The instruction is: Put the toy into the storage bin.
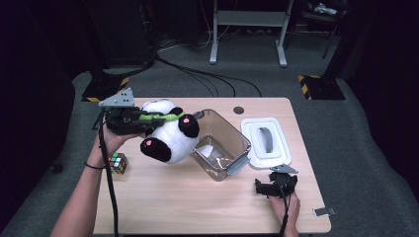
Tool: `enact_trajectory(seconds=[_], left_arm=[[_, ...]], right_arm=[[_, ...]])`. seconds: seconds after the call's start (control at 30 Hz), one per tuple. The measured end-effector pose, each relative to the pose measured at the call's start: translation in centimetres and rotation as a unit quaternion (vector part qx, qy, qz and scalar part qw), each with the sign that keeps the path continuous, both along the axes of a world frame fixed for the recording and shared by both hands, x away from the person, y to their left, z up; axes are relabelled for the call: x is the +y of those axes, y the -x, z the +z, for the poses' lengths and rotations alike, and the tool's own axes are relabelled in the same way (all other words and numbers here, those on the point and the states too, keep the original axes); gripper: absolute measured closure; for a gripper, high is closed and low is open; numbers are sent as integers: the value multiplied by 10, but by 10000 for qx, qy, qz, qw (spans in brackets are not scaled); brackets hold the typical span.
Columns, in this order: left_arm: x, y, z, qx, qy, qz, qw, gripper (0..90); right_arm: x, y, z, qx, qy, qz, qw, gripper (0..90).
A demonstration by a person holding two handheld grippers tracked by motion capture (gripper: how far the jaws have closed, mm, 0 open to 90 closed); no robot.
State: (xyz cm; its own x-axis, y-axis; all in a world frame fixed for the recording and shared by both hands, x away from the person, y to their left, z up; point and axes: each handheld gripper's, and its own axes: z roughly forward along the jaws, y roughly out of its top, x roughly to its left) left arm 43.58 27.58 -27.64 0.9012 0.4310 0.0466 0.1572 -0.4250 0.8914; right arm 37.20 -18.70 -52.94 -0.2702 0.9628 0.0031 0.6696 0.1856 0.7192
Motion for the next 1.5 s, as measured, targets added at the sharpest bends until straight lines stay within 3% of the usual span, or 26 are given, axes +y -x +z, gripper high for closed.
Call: enact_trajectory(seconds=[0.27, 0.67, 0.83, 1.07, 1.2, 1.5], left_arm=[[-28, -16, 9, -2, -169, -249, 9995, 742], [-62, -33, 8, -60, -314, -482, 9983, 742], [-75, -43, 10, -23, -272, -422, 9987, 742], [-99, -49, 1, 15, -358, -525, 9980, 742], [-110, -50, -5, 54, -469, -407, 9981, 742], [-140, -50, -32, 274, -598, -404, 9970, 742]], right_arm=[[0, 0, 0, 0, -1, -3, 10000, 0], [0, 0, 0, 1, -1, -2, 10000, 0], [0, 0, 0, 13, 4, -11, 10000, 0], [0, 0, 0, 14, 2, -10, 10000, 0], [0, -1, 0, 8, 2, 8, 10000, 0], [0, 0, 0, 22, 3, 15, 10000, 0]])
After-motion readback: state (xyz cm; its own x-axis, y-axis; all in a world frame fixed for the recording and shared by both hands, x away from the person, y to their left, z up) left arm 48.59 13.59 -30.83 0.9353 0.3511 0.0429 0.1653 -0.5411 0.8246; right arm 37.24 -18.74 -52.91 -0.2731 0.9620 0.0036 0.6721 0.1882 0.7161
